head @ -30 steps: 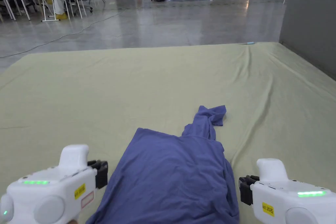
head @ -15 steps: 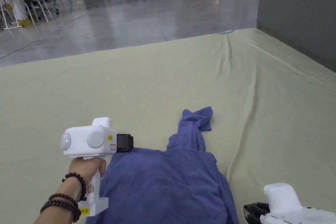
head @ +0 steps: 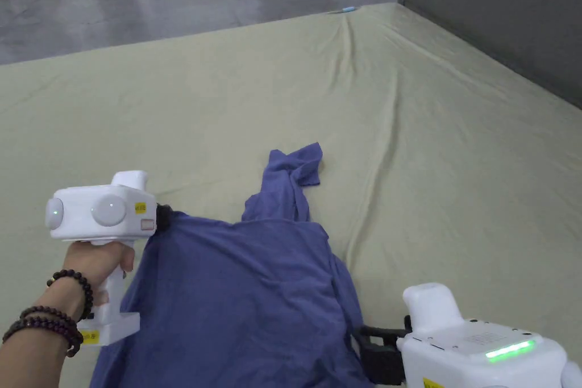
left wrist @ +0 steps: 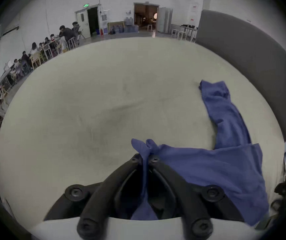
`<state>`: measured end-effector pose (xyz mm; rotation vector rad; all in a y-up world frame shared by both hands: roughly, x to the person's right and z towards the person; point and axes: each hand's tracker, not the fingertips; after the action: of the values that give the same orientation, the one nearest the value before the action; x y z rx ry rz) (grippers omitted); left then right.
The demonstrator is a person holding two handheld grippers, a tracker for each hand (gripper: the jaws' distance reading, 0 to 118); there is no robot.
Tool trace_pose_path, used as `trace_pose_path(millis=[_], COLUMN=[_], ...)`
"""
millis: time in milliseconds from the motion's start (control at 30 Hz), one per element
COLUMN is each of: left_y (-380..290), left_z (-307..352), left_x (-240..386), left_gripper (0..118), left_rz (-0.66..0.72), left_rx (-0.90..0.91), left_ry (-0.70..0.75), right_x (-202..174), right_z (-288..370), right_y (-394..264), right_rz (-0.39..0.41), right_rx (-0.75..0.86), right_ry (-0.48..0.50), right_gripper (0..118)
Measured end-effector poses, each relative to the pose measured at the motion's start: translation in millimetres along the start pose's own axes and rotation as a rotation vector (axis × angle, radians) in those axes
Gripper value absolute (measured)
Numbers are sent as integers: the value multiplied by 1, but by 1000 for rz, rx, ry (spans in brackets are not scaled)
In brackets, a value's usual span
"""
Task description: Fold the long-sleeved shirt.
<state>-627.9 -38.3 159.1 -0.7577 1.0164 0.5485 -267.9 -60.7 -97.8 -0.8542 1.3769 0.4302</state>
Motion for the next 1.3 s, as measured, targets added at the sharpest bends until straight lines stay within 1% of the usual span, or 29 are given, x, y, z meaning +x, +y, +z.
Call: trace_pose_path(millis=[133,200,233,267,300,333,367,400,433,467,533,633,700,733,800,833,867,933,967,1000,1033,1100,1133,1167,1200,1300], left_y=[5,5,4,3,1,0,-1,-2,-2,-1,3,18,34,43,66,77,90,115,130,146,156,182,192,201,210,233], left_z=[35,55,61,71,81,90,99,110,121,135,160,203,233,245,271,285,298,318,328,337,344,357,364,369,376,387], left_x=[-15,-17,-22,-26,-27,-29,-35,-37,-39,-42,-50,-63,-76,-82,-94,-99,-103,-105,-106,-107,-104,-105,-106,-104,-103,-102], left_gripper=[0,0,0,0,0,0,0,0,0,0,0,0,0,0,0,0,0,0,0,0,0,0,0,0,0,0], left_rz=[45,59,64,65,71,78,84,85,81,73,65,77,85,103,144,157,162,165,168,163,163,187,199,209,207,208], left_rx=[50,68,79,101,114,123,133,146,164,191,267,399,483,502,546,580,619,672,696,690,705,718,740,745,788,809], left_ry=[-15,-7,-6,-14,-21,-21,-22,-21,-19,-18,-20,12,33,45,66,71,75,96,113,116,128,155,158,159,160,177], right_x=[-23,-32,-36,-40,-43,-43,-40,-40,-42,-42,-43,-43,-45,-46,-53,-55,-61,-72,-76,-84,-88,-94,-96,-98,-98,-101], right_z=[-10,-26,-32,-40,-49,-50,-46,-40,-24,-14,3,25,39,44,59,68,76,89,96,103,107,119,125,132,140,160], right_y=[-18,-29,-31,-33,-36,-37,-34,-30,-23,-15,9,64,119,142,203,228,259,318,350,384,406,462,482,504,522,555], right_rz=[31,80,109,155,186,185,149,125,117,123,153,203,258,270,308,316,321,343,335,363,375,373,352,355,331,322], right_rx=[-61,-100,-106,-104,-100,-66,-65,-68,-49,-15,56,174,260,291,365,388,417,455,487,487,504,518,549,548,572,598], right_ry=[40,36,10,-17,-53,-57,-17,-6,28,46,48,30,14,19,-13,3,-10,13,3,2,-6,22,9,6,-15,-31], right_gripper=[76,74,64,42,12,7,6,5,5,5,5,5,5,5,5,5,5,5,5,5,5,5,5,5,5,5])
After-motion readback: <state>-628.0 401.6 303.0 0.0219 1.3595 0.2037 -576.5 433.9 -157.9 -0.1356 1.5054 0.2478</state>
